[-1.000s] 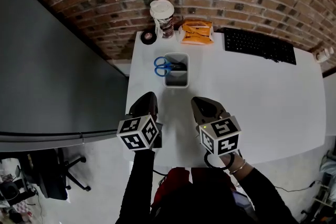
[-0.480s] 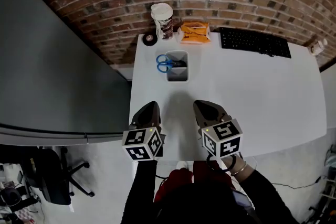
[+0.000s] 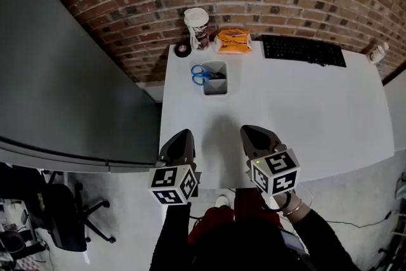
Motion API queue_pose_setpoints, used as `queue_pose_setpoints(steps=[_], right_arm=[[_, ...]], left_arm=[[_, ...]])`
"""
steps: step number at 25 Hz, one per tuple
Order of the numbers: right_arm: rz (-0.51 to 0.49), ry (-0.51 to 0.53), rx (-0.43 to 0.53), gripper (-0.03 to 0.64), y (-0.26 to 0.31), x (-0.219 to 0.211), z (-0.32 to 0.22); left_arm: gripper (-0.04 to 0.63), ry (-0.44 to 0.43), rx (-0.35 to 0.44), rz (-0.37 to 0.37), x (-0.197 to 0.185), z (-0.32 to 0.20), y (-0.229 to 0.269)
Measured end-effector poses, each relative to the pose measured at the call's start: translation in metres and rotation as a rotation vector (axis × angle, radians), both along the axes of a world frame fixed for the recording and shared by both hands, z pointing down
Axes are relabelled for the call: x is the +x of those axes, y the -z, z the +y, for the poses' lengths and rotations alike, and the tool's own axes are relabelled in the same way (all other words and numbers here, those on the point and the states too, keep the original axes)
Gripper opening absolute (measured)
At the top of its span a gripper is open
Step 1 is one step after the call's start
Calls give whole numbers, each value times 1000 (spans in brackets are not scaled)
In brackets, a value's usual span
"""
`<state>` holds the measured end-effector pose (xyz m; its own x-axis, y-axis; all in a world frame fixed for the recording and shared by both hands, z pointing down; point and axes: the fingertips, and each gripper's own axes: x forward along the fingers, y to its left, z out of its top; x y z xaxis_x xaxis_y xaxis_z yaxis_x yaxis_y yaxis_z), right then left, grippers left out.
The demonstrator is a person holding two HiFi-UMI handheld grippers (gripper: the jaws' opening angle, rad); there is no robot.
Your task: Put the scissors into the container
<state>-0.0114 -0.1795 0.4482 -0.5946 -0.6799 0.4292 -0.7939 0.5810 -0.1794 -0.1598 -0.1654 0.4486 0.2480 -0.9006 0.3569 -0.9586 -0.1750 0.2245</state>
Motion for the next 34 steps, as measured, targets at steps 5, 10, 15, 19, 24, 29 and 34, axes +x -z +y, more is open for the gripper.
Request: queue_pose_setpoints(steps=[5,10,15,19,24,29,34], right_arm=[[-2,-9,34,8,11,3,16],[-7,-22,78,8,26,6,31],[-25,-47,118,8,40,11,47],[-44,-70,146,8,52,15,59],[-64,-86,178,8,63,18,73],[-82,-100,200,8,74,20,85],[-91,-106,210,8,78,18,96]], left_arm=[[2,-9,21,5,0,19,7],[2,-14,47,14,-3,36,18],[2,-8,85,16,-8,52,33],[2,2,106,15,-17,64,42],[2,19,130,21,-27,79,49],[2,31,153,21,-35,94,57],[2,33,171,14,-43,105,66]])
